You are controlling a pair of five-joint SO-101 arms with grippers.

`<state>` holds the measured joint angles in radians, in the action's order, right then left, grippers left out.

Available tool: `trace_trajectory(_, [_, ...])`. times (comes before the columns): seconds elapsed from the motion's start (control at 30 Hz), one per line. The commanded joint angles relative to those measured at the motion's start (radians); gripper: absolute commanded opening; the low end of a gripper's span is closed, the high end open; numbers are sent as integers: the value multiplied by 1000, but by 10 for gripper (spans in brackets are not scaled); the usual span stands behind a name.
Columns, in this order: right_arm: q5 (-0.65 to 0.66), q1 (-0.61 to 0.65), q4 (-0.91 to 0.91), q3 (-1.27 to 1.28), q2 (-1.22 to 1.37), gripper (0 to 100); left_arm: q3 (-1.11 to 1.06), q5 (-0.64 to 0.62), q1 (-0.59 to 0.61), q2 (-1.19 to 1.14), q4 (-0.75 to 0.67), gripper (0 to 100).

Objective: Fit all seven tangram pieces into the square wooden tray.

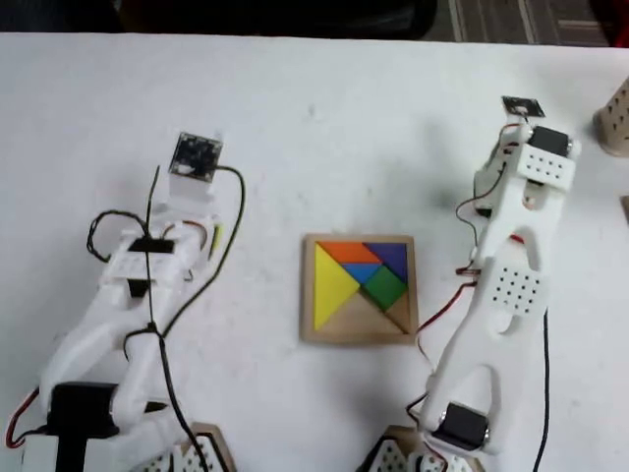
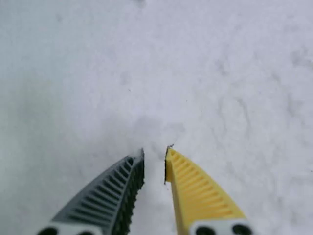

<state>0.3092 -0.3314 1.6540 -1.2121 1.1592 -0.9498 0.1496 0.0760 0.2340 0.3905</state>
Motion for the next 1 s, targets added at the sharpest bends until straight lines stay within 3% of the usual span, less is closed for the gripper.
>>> trace_trajectory(0.0, [21, -53, 65, -83, -85, 17, 3, 11, -24, 13, -20, 106])
trace_trajectory(0.1, [41, -87, 67, -101, -150, 17, 3, 11, -24, 13, -18, 106])
trace_trajectory(0.23, [201, -94, 67, -8, -245, 30, 3, 11, -24, 13, -18, 107])
trace_trajectory(0.5, [582, -59, 65, 207, -334, 290, 3, 11, -24, 13, -21, 108])
trace_trajectory(0.97, [618, -68, -42, 264, -174, 295, 3, 11, -24, 13, -20, 108])
